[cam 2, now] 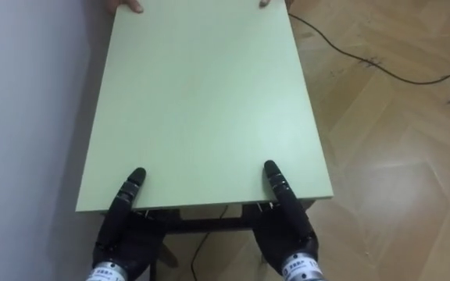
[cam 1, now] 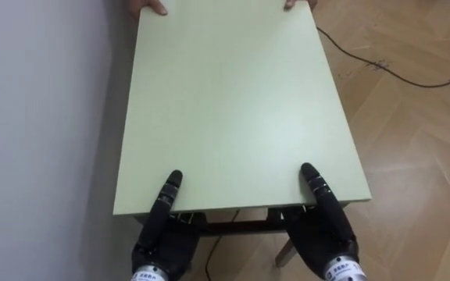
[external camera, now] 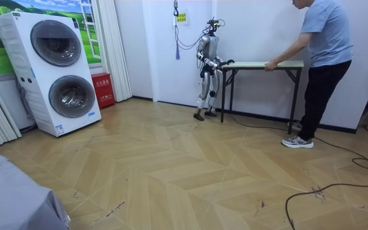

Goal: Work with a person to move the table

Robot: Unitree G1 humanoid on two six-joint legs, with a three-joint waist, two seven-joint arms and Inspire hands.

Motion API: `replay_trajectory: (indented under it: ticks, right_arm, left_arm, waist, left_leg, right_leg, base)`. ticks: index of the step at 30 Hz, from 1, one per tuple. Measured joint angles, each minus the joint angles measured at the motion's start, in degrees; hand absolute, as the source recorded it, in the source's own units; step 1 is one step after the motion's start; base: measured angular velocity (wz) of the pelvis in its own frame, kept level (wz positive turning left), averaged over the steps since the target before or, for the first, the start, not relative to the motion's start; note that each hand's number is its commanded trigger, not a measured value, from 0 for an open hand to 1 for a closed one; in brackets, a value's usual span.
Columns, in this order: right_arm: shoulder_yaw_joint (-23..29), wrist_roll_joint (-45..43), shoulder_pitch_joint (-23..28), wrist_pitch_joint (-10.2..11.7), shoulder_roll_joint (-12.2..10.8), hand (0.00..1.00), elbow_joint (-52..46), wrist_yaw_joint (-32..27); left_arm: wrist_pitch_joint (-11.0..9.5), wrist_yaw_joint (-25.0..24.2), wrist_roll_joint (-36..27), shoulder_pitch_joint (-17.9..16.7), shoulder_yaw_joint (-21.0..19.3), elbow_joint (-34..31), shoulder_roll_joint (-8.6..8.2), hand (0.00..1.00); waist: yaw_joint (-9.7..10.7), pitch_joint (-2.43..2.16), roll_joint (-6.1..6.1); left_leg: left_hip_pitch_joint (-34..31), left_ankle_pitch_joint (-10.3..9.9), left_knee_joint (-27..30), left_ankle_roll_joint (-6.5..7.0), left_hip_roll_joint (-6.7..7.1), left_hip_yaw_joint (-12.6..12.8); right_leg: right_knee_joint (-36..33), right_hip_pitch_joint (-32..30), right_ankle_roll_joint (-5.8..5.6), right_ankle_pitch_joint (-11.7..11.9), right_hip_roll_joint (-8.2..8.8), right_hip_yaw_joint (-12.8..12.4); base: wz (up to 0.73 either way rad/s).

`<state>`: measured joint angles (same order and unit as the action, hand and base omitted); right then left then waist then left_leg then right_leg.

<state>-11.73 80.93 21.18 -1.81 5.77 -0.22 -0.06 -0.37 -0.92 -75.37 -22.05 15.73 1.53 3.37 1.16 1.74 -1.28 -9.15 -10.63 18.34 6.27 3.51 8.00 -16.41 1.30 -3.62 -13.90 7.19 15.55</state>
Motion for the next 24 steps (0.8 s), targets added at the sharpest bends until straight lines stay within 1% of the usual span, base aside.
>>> replay_trajectory:
  ticks: [2, 4, 8, 9, 10, 12, 15, 20, 24]
  right_arm:
    - [-0.1, -0.1, 0.4, 0.1, 0.0, 1.0, 0.3, 0.0]
    - [-0.2, -0.3, -0.4, 0.3, -0.4, 1.0, 2.3, 0.1]
    - [-0.2, -0.5, -1.0, 0.4, -0.8, 1.0, 4.1, 0.8]
    - [-0.3, -0.6, -1.0, 0.4, -0.9, 1.0, 4.5, 0.8]
    - [-0.4, -0.5, -0.9, 0.5, -0.9, 1.0, 4.8, 0.9]
    - [-0.5, -0.5, -0.8, 0.5, -0.9, 1.0, 5.7, 1.4]
    - [-0.6, -0.8, -0.8, 0.5, -1.0, 1.0, 7.2, 1.9]
    - [-0.7, -1.3, -0.8, 0.6, -1.2, 1.0, 8.3, 2.8]
    - [-0.6, -1.7, -0.8, 1.0, -1.5, 1.0, 9.3, 3.4]
  left_arm:
    - [0.2, 0.0, 0.0, 0.0, 0.0, 0.6, 0.02, 1.0]
    - [0.1, 0.0, 0.1, 0.0, 0.0, 1.7, 0.0, 1.0]
    - [0.1, 0.0, 0.2, 0.0, 0.0, 2.4, 0.0, 1.0]
    - [0.1, 0.0, 0.8, 0.0, 0.0, 2.7, -0.11, 1.0]
    - [0.1, 0.0, 1.1, 0.0, -0.2, 3.1, -0.13, 1.0]
    - [0.1, 0.0, 1.4, 0.0, -0.3, 3.7, -0.11, 1.0]
    - [0.1, 0.0, 2.9, 0.0, -0.3, 5.1, -0.12, 1.0]
    - [0.0, -0.2, 3.9, 0.0, -0.4, 6.0, -0.34, 1.0]
    - [-0.1, -0.9, 4.0, 0.4, -0.5, 7.6, -0.75, 1.0]
  waist:
    - [0.1, 0.13, 0.26]
    - [0.3, 0.09, 0.77]
    - [0.5, 0.08, 1.13]
    - [0.4, 0.06, 1.29]
    - [0.4, 0.06, 1.43]
    - [0.4, 0.06, 1.43]
    - [0.4, 0.06, 1.41]
    - [0.3, -0.03, 1.28]
    - [0.3, -0.48, 0.75]
  left_leg:
    - [0.9, 0.0, -0.7, 0.0, 0.16, 0.0]
    - [1.4, 0.0, -1.1, 0.0, 0.11, 0.8]
    - [1.5, 0.0, -1.5, 0.0, 0.13, 1.3]
    - [1.5, 0.0, -1.7, 0.0, 0.14, 1.4]
    - [1.6, 0.0, -1.7, -0.01, 0.17, 1.4]
    - [1.7, 0.0, -1.7, -0.02, 0.19, 1.4]
    - [1.7, 0.0, -1.7, -0.02, 0.2, 1.4]
    - [1.7, 0.0, -1.8, -0.03, 0.17, 1.4]
    - [2.0, 0.0, -1.8, -0.03, 0.17, 1.4]
  right_leg:
    - [0.3, 0.6, 0.0, 0.0, 0.0, -0.6]
    - [0.9, 1.0, 0.0, 0.0, -0.11, -1.3]
    - [2.1, 1.3, -0.03, 0.0, -0.24, -1.6]
    - [2.5, 1.4, -0.03, 0.1, -0.32, -2.1]
    - [2.9, 1.6, -0.03, 0.1, -0.47, -3.3]
    - [2.9, 1.6, -0.02, 0.1, -0.65, -4.9]
    - [2.9, 1.6, -0.02, 0.1, -0.8, -6.2]
    - [2.9, 1.6, -0.01, 0.1, -0.89, -6.4]
    - [2.9, 1.8, -0.01, 0.1, -0.87, -6.3]
  base:
    - [0.06]
    - [-0.1]
    - [-0.04]
    - [0.0]
    - [0.0]
    - [0.04]
    - [0.02]
    - [0.0]
    - [0.0]
